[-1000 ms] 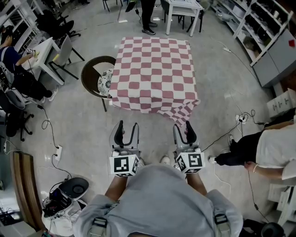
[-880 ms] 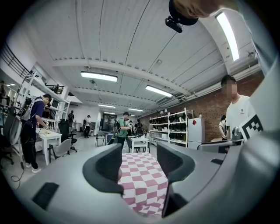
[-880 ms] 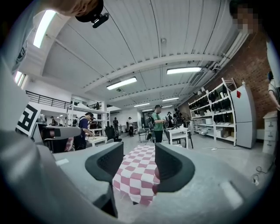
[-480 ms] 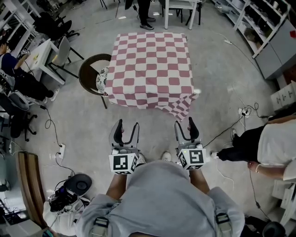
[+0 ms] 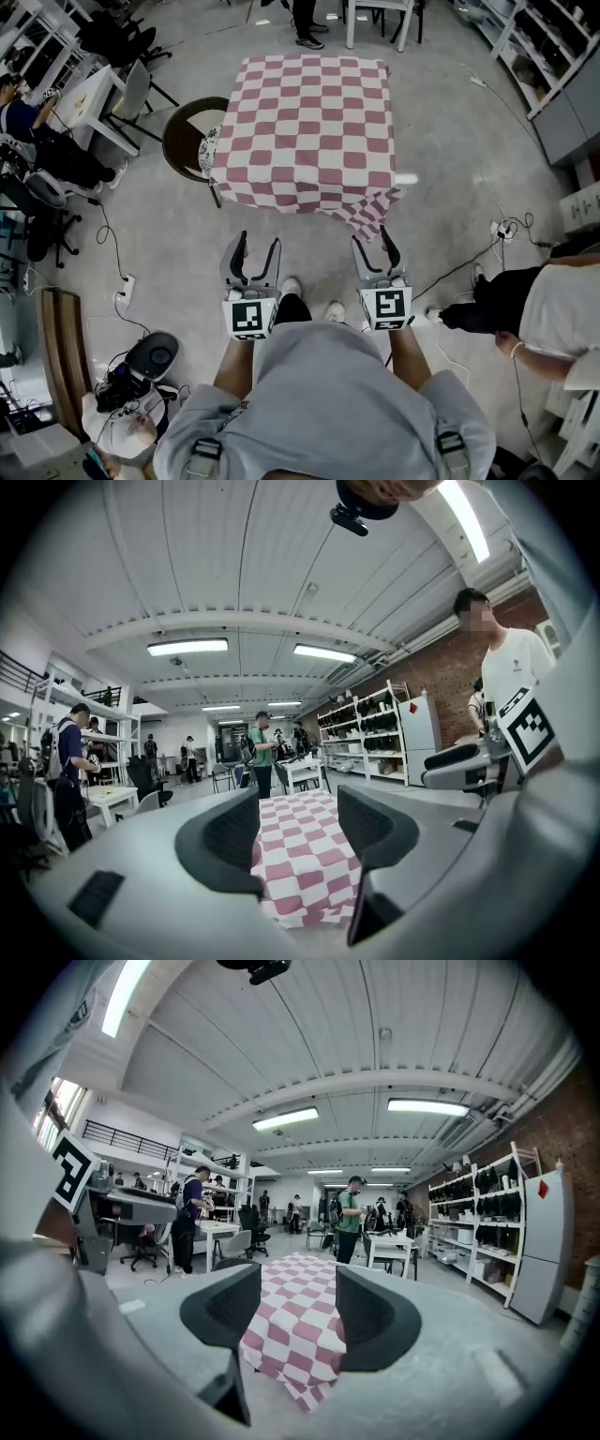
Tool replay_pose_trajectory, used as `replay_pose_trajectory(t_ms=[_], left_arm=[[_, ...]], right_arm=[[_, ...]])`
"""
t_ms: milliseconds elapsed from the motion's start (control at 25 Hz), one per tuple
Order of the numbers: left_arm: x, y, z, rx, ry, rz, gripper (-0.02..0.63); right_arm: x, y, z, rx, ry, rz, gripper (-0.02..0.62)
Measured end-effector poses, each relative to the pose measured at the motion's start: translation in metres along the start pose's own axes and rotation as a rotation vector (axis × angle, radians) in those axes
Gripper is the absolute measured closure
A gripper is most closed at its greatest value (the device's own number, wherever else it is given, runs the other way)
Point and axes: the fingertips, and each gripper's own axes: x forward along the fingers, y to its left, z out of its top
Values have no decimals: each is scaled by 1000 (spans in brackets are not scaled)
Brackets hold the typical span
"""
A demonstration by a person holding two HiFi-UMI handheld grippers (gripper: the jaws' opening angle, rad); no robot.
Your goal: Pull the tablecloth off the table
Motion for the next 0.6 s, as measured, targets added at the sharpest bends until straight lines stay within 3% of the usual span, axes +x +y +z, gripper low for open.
replay_pose_trajectory(t_ms=[280, 600], left_arm=[[50, 11, -30, 95, 61, -57, 360], [127, 34, -70, 273, 164, -168, 360]], right_arm=[[56, -5, -27, -127, 104, 66, 359], [136, -2, -55, -288, 246, 122, 359]])
